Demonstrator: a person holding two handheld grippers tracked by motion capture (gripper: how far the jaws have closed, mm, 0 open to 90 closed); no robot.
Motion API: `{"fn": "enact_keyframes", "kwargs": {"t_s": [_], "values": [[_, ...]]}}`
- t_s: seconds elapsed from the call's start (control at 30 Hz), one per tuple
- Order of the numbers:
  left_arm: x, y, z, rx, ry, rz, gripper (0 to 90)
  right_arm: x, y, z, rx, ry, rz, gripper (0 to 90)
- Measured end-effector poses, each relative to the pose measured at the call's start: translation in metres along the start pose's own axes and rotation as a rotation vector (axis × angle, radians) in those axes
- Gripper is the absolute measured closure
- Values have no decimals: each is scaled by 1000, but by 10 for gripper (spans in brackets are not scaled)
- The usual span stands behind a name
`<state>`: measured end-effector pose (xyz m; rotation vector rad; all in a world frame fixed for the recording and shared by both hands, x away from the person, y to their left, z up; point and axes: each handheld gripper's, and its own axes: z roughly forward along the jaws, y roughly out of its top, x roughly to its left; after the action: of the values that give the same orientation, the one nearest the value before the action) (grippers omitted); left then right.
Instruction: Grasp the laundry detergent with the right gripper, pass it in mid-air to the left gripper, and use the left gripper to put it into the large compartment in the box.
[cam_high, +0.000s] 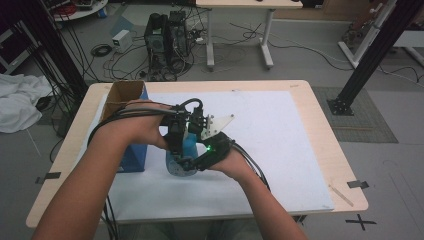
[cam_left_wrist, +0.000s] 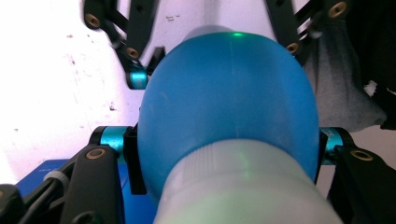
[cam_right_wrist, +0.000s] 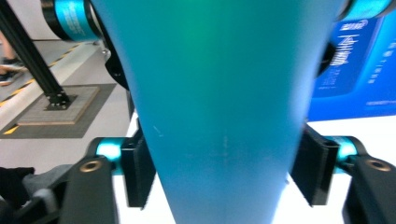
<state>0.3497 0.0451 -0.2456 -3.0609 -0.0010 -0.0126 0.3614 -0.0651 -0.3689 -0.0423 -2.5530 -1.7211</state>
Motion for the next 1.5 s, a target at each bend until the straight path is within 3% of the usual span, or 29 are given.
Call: {"fn": "enact_keyframes", "kwargs": {"t_s": [0.07,0.1,0.13,0.17,0.33,0.37,0.4,0.43,0.47,0.5,0.53,0.7,0.73,0.8,0.83,0.87,0.93,1.1,1.2,1.23,1.27,1.43,1.5], "values": [[2,1,-2,-4,22,0,387,0,0,-4,13,-1,7,283],[2,1,-2,3,3,-5,387,0,0,-6,22,-6,2,267],[0,1,-3,-1,-3,-42,387,2,0,-7,33,-19,-4,226],[3,1,-3,-2,-4,-18,387,2,-1,-9,40,-24,6,226],[6,-2,-11,-10,-1,-31,387,3,-2,-23,69,-35,14,226],[7,-2,-12,-7,5,-26,387,0,-3,-25,56,-50,-27,225],[6,-3,-14,-7,-12,-59,387,2,-3,-29,73,-49,11,224],[7,-4,-15,-10,-4,-45,387,1,-3,-34,81,-51,18,209],[7,-5,-17,-9,-17,-67,386,2,-3,-37,84,-50,43,154],[9,-6,-19,-12,-12,-65,386,0,-3,-39,80,-102,29,109],[10,-8,-21,-12,-14,-73,386,1,-3,-42,99,-112,47,109],[19,-19,-31,-21,-23,-130,386,-1,-2,-59,133,-145,42,109],[20,-21,-33,-26,-25,-146,386,0,-2,-64,159,-155,64,109],[22,-25,-37,-31,-27,-172,386,-3,-1,-69,172,-162,39,109],[23,-26,-39,-29,-27,-182,385,-1,0,-72,186,-170,71,109],[24,-28,-41,-32,-26,-197,385,-4,0,-75,198,-172,52,109],[25,-32,-45,-37,-20,-215,385,-4,1,-79,219,-178,59,109],[29,-43,-59,-60,-10,-288,385,-8,8,-92,283,-194,57,109],[32,-51,-72,-92,-15,-352,385,-9,13,-100,349,-208,57,109],[33,-56,-78,-103,-19,-381,385,-11,14,-102,361,-208,43,109],[33,-59,-82,-110,-19,-399,385,-11,16,-105,373,-208,80,109],[40,-81,-104,-152,-51,-549,385,-14,20,-116,458,-227,78,109],[42,-90,-111,-169,-38,-601,385,-15,21,-121,485,-232,81,109]]}}
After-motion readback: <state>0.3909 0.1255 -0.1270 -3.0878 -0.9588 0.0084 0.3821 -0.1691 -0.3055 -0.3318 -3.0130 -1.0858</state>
